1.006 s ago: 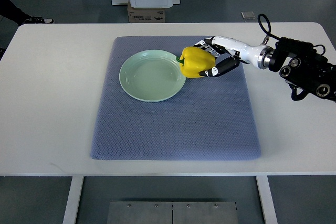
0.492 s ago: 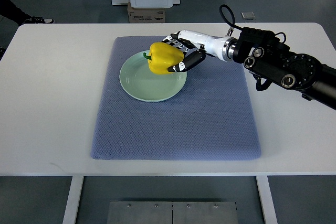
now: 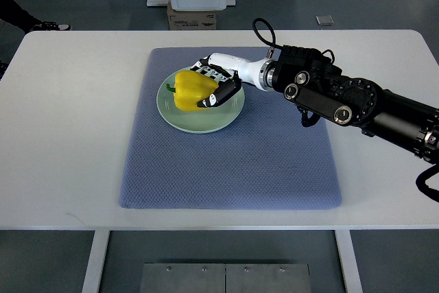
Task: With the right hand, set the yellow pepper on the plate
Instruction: 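Lift the pepper and carry it over the green plate, then lower the pepper onto the plate and open the right hand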
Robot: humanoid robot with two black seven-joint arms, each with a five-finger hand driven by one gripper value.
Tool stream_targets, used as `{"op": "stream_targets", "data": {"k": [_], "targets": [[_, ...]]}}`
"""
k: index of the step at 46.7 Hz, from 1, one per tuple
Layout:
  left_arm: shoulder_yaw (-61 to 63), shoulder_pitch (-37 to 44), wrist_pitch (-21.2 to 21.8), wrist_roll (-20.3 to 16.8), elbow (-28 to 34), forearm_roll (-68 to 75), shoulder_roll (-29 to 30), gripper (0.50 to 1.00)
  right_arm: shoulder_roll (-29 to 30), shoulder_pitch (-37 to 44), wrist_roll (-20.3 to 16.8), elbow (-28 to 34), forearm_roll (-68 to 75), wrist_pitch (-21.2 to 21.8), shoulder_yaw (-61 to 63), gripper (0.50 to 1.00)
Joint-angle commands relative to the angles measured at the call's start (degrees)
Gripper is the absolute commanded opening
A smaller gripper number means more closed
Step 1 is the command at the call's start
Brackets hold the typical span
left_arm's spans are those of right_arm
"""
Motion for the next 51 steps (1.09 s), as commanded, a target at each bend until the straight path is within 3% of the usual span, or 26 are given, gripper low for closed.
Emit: {"op": "stream_targets", "data": {"k": [1, 11, 33, 40, 43, 51], "targets": [[0.0, 0.0, 0.0, 0.0, 0.0, 0.0, 0.0, 1.0, 0.02, -0.37, -1.24, -0.08, 0.52, -0.84, 0.0, 0.5], [0.0, 0.0, 0.0, 0.0, 0.0, 0.0, 0.0, 1.0, 0.02, -1.07, -3.0, -2.1, 0.61, -1.19, 0.0, 0.5], [0.0, 0.0, 0.0, 0.0, 0.0, 0.0, 0.0, 1.0, 0.02, -2.74, -2.47, -2.19, 0.7, -1.28, 0.0, 0.5], [0.0, 0.09, 0.0, 0.0, 0.0, 0.0, 0.0, 1.0, 0.02, -2.74, -2.47, -2.19, 0.79, -1.28, 0.0, 0.7], [0.0, 0.0, 0.0, 0.0, 0.0, 0.0, 0.0, 1.0, 0.02, -2.83, -2.12, -2.19, 0.79, -1.2, 0.0, 0.809], [0.0, 0.0, 0.0, 0.0, 0.0, 0.0, 0.0, 1.0, 0.02, -3.09, -1.86, -2.1, 0.96, -1.28, 0.0, 0.92]]}}
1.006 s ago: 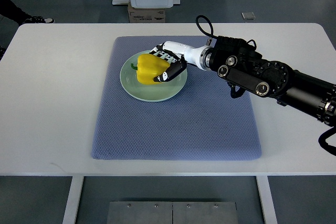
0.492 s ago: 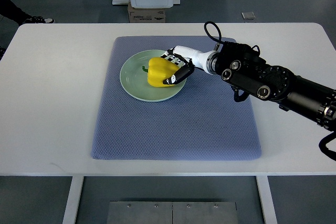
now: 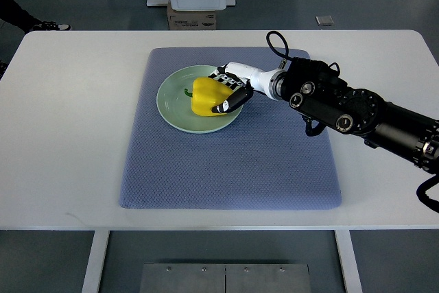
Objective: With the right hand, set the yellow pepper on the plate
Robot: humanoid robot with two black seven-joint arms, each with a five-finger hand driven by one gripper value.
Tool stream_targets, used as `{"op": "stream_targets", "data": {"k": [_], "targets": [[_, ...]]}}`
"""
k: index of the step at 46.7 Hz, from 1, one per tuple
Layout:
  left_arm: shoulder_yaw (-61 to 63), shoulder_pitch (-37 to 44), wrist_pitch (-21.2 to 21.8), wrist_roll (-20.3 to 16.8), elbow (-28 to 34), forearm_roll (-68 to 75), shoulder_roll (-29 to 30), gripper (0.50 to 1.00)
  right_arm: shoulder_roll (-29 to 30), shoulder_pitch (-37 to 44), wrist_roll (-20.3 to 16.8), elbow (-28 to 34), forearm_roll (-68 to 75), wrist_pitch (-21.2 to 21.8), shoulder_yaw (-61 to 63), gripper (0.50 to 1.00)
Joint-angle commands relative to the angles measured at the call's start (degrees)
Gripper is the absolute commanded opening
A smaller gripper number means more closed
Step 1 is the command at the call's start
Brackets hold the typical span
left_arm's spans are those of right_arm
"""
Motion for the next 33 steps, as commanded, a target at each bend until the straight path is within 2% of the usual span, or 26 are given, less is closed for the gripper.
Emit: {"op": "stream_targets", "data": {"k": [1, 4, 10, 24, 33], "targets": [[0.0, -0.01, 0.0, 0.0, 0.0, 0.0, 0.0, 1.0, 0.0, -0.01, 0.02, -0.02, 0.2, 0.06, 0.0, 0.935], [0.0, -0.01, 0.0, 0.0, 0.0, 0.0, 0.0, 1.0, 0.0, 0.08, 0.02, 0.07, 0.29, 0.06, 0.0, 0.979], [0.0, -0.01, 0.0, 0.0, 0.0, 0.0, 0.0, 1.0, 0.0, 0.26, 0.02, 0.16, 1.16, 0.06, 0.0, 0.995], [0.0, -0.01, 0.0, 0.0, 0.0, 0.0, 0.0, 1.0, -0.09, 0.52, -0.07, 0.69, 3.27, 0.23, 2.64, 0.998], [0.0, 0.07, 0.0, 0.0, 0.0, 0.0, 0.0, 1.0, -4.92, 0.96, 0.02, 2.97, 6.61, 0.5, 3.43, 1.0]]}}
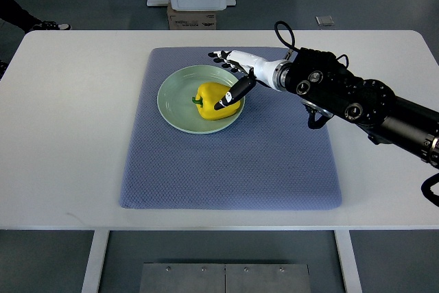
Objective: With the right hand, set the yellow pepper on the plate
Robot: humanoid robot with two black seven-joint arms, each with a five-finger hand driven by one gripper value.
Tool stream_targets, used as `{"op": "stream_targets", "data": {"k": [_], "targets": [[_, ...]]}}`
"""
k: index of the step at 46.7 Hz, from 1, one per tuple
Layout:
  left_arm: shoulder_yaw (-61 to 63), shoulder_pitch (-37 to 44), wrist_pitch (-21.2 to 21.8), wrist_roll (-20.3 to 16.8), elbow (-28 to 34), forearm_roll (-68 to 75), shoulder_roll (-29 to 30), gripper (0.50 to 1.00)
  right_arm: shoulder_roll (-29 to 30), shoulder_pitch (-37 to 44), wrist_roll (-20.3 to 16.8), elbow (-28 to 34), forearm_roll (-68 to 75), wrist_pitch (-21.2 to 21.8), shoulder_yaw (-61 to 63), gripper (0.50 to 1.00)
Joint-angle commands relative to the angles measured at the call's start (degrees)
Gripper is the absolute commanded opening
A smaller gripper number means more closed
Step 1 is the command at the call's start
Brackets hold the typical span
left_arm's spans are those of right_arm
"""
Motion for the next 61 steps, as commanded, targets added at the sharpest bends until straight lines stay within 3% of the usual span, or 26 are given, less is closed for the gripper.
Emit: {"op": "stream_targets", "data": {"k": [1, 16, 29, 45, 61], "targets": [[0.0, 0.08, 0.0, 0.01, 0.0, 0.0, 0.0, 1.0, -2.46, 0.1, 0.07, 1.58, 1.56, -0.07, 0.8, 1.0], [0.0, 0.08, 0.0, 0.01, 0.0, 0.0, 0.0, 1.0, -8.61, -2.36, 0.15, 2.11, 5.08, -0.33, 9.77, 1.0], [0.0, -0.01, 0.0, 0.01, 0.0, 0.0, 0.0, 1.0, -11.69, -6.84, 2.88, 1.94, 9.12, -2.0, 14.95, 0.998], [0.0, 0.08, 0.0, 0.01, 0.0, 0.0, 0.0, 1.0, -11.96, -13.96, 9.38, 0.62, 15.27, -10.61, 22.16, 0.998], [0.0, -0.01, 0.0, 0.01, 0.0, 0.0, 0.0, 1.0, -11.96, -20.38, 15.09, 0.62, 19.67, -13.25, 33.84, 1.0]]}}
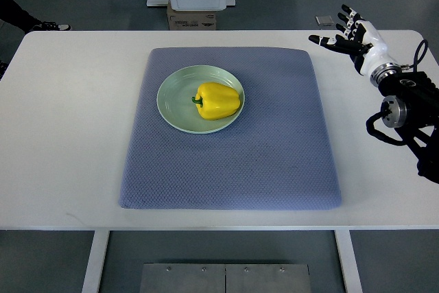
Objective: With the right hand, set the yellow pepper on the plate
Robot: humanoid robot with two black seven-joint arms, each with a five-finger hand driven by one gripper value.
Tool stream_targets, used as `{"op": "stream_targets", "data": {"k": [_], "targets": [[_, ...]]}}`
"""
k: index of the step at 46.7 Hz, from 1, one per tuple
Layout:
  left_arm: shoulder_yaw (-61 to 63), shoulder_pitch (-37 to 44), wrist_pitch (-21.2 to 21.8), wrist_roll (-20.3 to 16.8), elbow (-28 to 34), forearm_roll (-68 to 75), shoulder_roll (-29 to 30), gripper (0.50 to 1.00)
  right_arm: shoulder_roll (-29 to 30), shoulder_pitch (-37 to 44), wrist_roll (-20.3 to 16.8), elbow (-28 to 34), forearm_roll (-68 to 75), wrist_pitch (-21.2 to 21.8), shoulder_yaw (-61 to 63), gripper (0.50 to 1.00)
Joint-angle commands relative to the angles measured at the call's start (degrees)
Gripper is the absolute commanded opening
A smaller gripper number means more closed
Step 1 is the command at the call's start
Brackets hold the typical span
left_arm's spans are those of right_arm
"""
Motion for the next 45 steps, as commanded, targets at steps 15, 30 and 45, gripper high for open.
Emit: {"op": "stream_targets", "data": {"k": [15, 30, 45], "targets": [[-0.01, 0.04, 0.0, 0.0, 0.0, 0.0, 0.0, 1.0, 0.44, -6.23, 4.07, 0.37, 0.28, 0.09, 7.74, 1.0], [-0.01, -0.04, 0.0, 0.0, 0.0, 0.0, 0.0, 1.0, 0.79, -9.13, 3.99, 1.25, 0.28, 0.36, 7.65, 1.0], [-0.01, 0.04, 0.0, 0.0, 0.0, 0.0, 0.0, 1.0, 0.79, -9.22, 3.55, 1.6, 0.28, 0.97, 7.3, 1.0]]}}
